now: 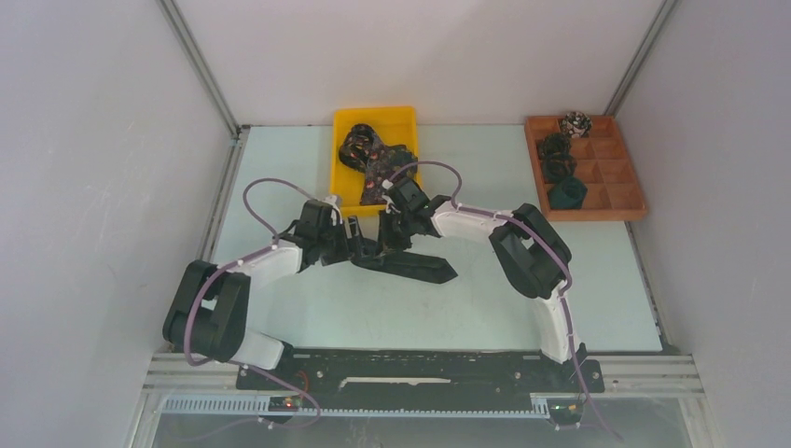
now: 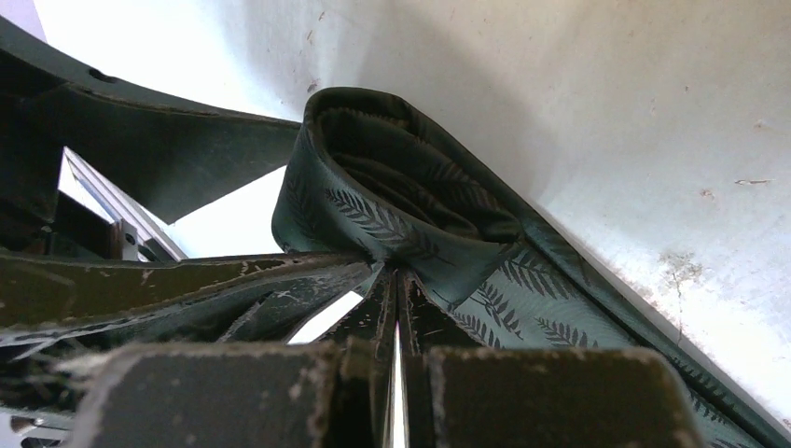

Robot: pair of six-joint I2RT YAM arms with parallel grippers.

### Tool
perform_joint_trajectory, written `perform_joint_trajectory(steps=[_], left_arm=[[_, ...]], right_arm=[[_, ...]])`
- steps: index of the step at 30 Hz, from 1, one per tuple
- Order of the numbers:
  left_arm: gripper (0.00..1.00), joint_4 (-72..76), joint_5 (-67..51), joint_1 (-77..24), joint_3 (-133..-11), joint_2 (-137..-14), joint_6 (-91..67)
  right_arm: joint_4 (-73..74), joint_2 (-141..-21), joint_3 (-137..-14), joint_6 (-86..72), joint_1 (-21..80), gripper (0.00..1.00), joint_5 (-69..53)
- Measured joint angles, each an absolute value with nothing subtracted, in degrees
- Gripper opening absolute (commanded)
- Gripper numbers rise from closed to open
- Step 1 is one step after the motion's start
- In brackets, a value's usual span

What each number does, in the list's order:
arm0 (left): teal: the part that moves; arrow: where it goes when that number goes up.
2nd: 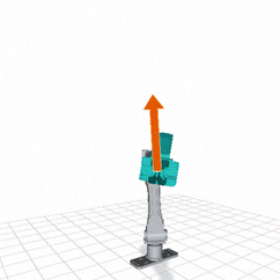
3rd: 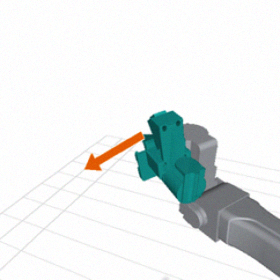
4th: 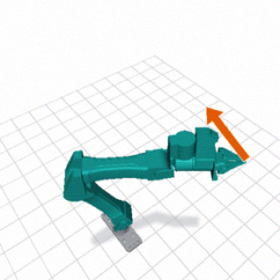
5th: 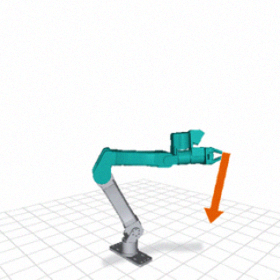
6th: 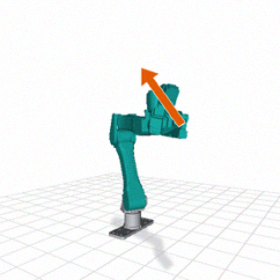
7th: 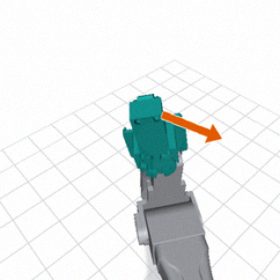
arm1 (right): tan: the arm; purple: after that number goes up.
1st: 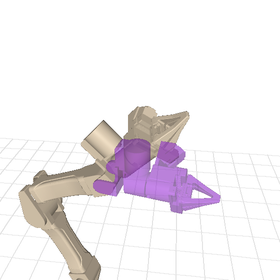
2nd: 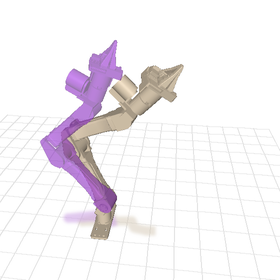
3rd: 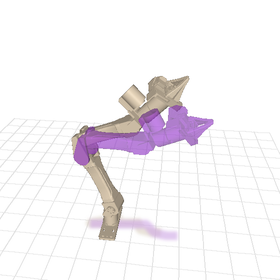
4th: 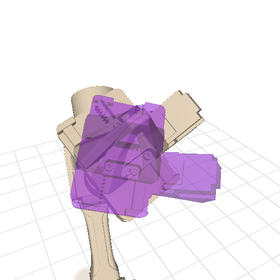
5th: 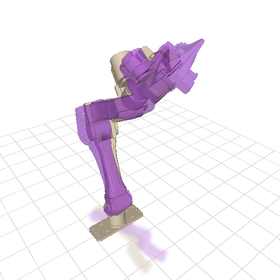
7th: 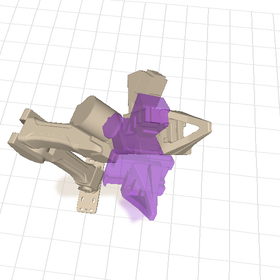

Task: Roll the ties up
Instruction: Roll the tie at the center of the board.

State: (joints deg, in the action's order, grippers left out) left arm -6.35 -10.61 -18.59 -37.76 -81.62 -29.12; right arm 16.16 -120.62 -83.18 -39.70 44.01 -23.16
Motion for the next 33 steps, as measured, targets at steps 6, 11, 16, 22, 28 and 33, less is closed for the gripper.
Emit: perform_joint_trajectory(steps=[6,11,16,22,28,33], left_arm=[[0.75,-4.9,-13.4,-18.6,-38.4,-84.2,-29.1],[0.59,-3.6,-15.2,-18.6,-39.1,-85.9,-29.3],[0.43,-2.5,-16.5,-18.9,-39.1,-86.3,-29.8],[0.33,-1.8,-16.8,-19.2,-39.1,-86.3,-29.9],[0.26,-2.8,-14.3,-21.0,-40.0,-86.0,-29.6],[0.21,-6.3,-9.2,-23.8,-41.9,-84.7,-28.4]], right_arm=[[15.8,-120.4,-82.6,-39.7,43.7,0.00,-23.3],[15.8,-120.3,-82.2,-39.8,43.6,0.00,-23.4],[15.7,-120.3,-82.2,-39.9,43.5,0.00,-23.3],[15.7,-120.1,-82.1,-39.9,43.3,0.00,-23.2],[16.0,-119.3,-81.3,-39.9,43.0,0.00,-22.7],[16.1,-119.3,-81.3,-39.9,42.8,0.00,-22.7]])
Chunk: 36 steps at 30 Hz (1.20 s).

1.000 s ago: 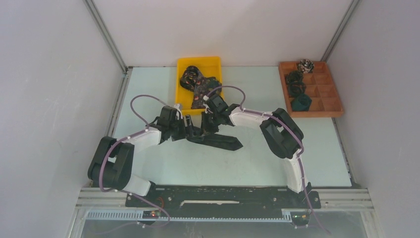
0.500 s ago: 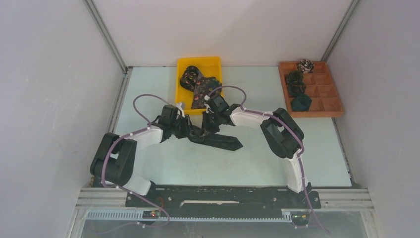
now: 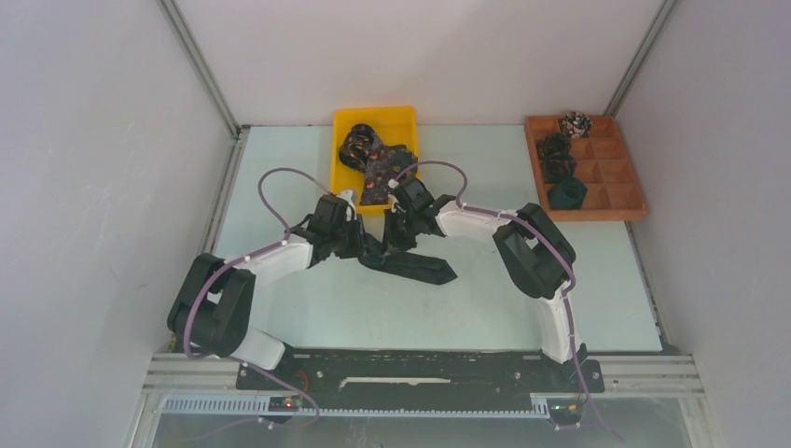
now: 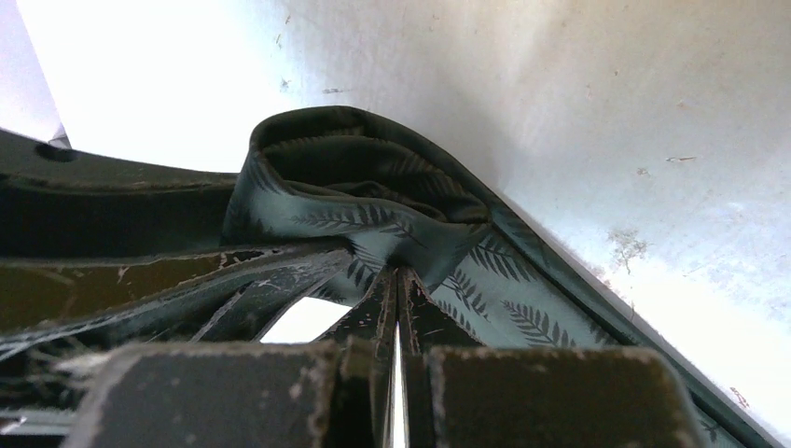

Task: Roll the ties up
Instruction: Roll the tie at the center of the board.

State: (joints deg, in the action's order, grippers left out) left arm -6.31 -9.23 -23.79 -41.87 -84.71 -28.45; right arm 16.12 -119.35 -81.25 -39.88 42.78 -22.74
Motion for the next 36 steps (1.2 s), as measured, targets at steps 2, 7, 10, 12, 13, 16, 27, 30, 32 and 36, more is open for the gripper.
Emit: perform_joint_trajectory(steps=[2,7,10,12,13,16,27,30,32,36], left_arm=[[0.20,-8.1,-7.0,-24.9,-42.9,-84.4,-27.9],[0.18,-12.1,-0.5,-27.4,-45.7,-84.1,-26.2],[0.17,-14.3,2.7,-28.6,-46.8,-84.0,-25.4],[0.17,-15.7,4.9,-29.3,-47.6,-84.0,-24.9],[0.17,-16.3,5.8,-29.6,-47.9,-84.0,-24.8],[0.16,-18.3,8.9,-30.6,-49.2,-84.0,-24.0],[0.15,-24.0,19.5,-35.1,-53.5,-86.2,-21.8],[0.15,-25.2,22.5,-36.7,-54.8,-87.8,-21.1],[0.15,-26.0,24.4,-37.4,-55.6,-89.0,-20.8],[0.15,-27.2,27.5,-39.4,-56.4,-90.7,-20.4]], right_arm=[[16.1,-119.3,-81.3,-39.9,42.8,0.00,-22.7],[16.1,-119.3,-80.8,-39.9,42.6,0.00,-22.6],[16.2,-119.3,-80.6,-39.9,42.6,0.00,-22.5],[16.4,-119.3,-80.6,-39.9,42.6,0.00,-22.4],[16.5,-119.3,-80.6,-39.8,42.6,0.00,-22.2],[16.6,-119.1,-80.0,-39.6,42.5,0.00,-22.1],[17.6,-112.3,-75.4,-38.8,40.3,0.00,-21.4],[17.7,-110.0,-73.8,-38.5,39.5,0.00,-21.2],[17.7,-108.8,-72.9,-38.3,39.0,0.00,-21.1],[17.9,-106.7,-70.6,-38.0,37.7,0.00,-21.1]])
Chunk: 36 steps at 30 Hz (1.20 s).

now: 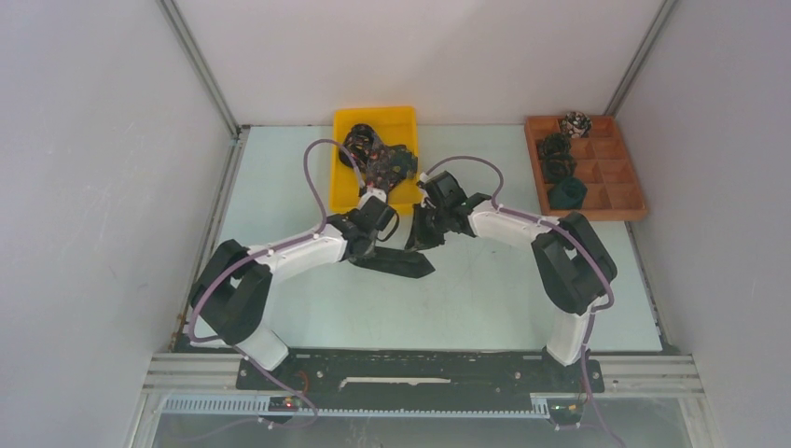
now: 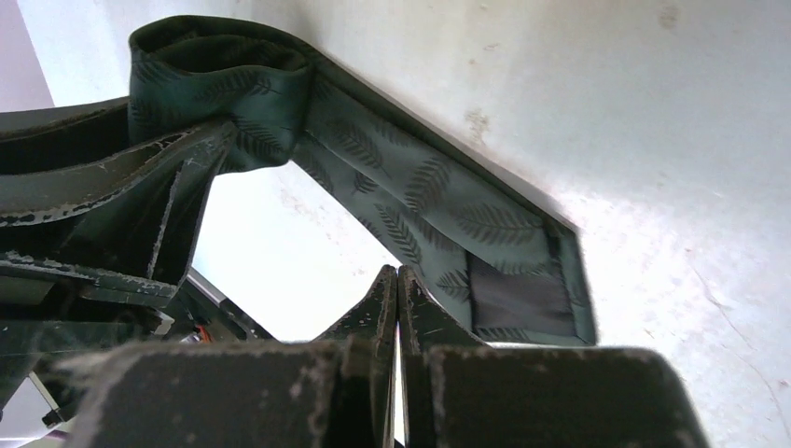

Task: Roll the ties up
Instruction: Roll the tie at the center of the board.

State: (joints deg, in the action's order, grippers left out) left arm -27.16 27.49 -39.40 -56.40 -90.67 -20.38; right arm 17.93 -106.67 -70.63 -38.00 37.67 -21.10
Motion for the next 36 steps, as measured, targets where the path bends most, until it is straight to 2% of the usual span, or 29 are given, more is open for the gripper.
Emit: perform_joint_trajectory(steps=[28,31,36], left_arm=[[0.18,-32.8,41.7,-49.5,-61.2,-99.5,-18.8],[0.21,-33.8,42.4,-50.4,-62.3,-100.8,-18.5],[0.31,-35.1,43.3,-52.0,-64.1,-103.4,-18.0]], right_arm=[[18.1,-102.0,-65.2,-37.4,33.6,0.00,-20.9],[18.2,-101.2,-64.7,-37.4,33.3,0.00,-20.7],[18.3,-99.4,-64.1,-37.4,32.6,0.00,-20.5]])
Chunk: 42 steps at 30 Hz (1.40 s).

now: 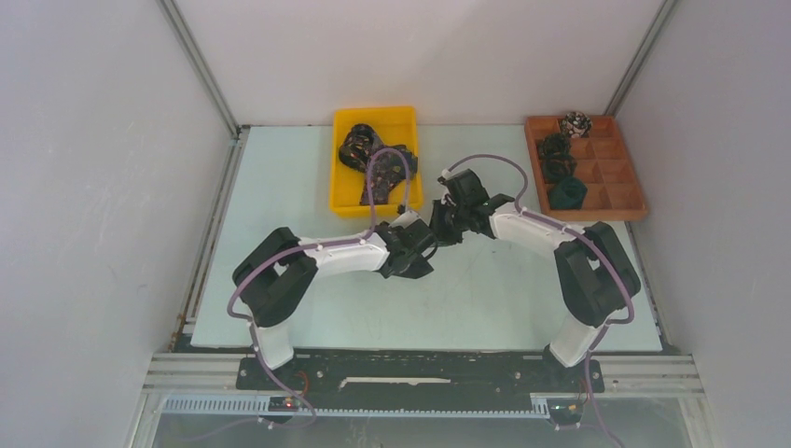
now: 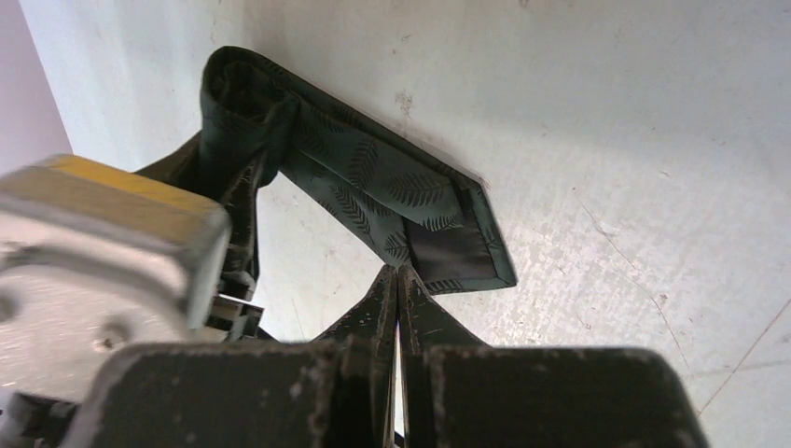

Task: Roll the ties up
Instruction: Roll the tie at the center of the board.

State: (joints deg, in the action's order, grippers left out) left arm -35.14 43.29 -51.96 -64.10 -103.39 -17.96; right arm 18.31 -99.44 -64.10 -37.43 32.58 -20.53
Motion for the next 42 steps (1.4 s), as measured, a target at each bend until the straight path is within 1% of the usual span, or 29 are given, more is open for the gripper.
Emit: perform_joint_trajectory(steps=[5,8,10,17,23,27,33,37,42], left_arm=[[0.38,-36.1,43.3,-53.1,-65.5,-105.2,-17.2],[0.47,-36.6,43.0,-53.5,-66.2,-105.9,-16.6],[0.52,-36.6,42.1,-53.5,-66.2,-105.9,-16.3],[0.63,-36.5,36.5,-53.5,-66.6,-105.7,-14.8],[0.74,-36.6,32.6,-53.5,-66.6,-103.0,-14.4],[0.80,-36.6,31.9,-53.5,-66.6,-98.7,-14.4],[0.82,-34.7,31.1,-51.5,-63.8,-87.8,-15.6],[0.82,-32.1,29.1,-45.5,-56.4,-77.5,-17.6],[0.84,-28.3,26.9,-38.9,-48.3,-69.4,-19.4]], right_arm=[[18.3,-98.0,-63.8,-37.4,32.0,0.00,-20.1],[18.4,-97.7,-63.8,-37.4,31.8,0.00,-20.0],[18.5,-97.7,-63.7,-37.4,31.7,0.00,-19.9],[18.8,-97.6,-63.6,-37.5,31.6,0.00,-19.7],[18.7,-97.1,-63.6,-37.5,31.6,0.00,-19.7],[18.3,-96.7,-63.6,-38.0,31.9,0.00,-19.7],[17.1,-96.7,-63.6,-38.8,33.8,0.00,-19.7],[15.2,-96.7,-63.6,-39.7,35.6,0.00,-19.7],[14.7,-97.2,-64.7,-40.3,38.0,0.00,-19.7]])
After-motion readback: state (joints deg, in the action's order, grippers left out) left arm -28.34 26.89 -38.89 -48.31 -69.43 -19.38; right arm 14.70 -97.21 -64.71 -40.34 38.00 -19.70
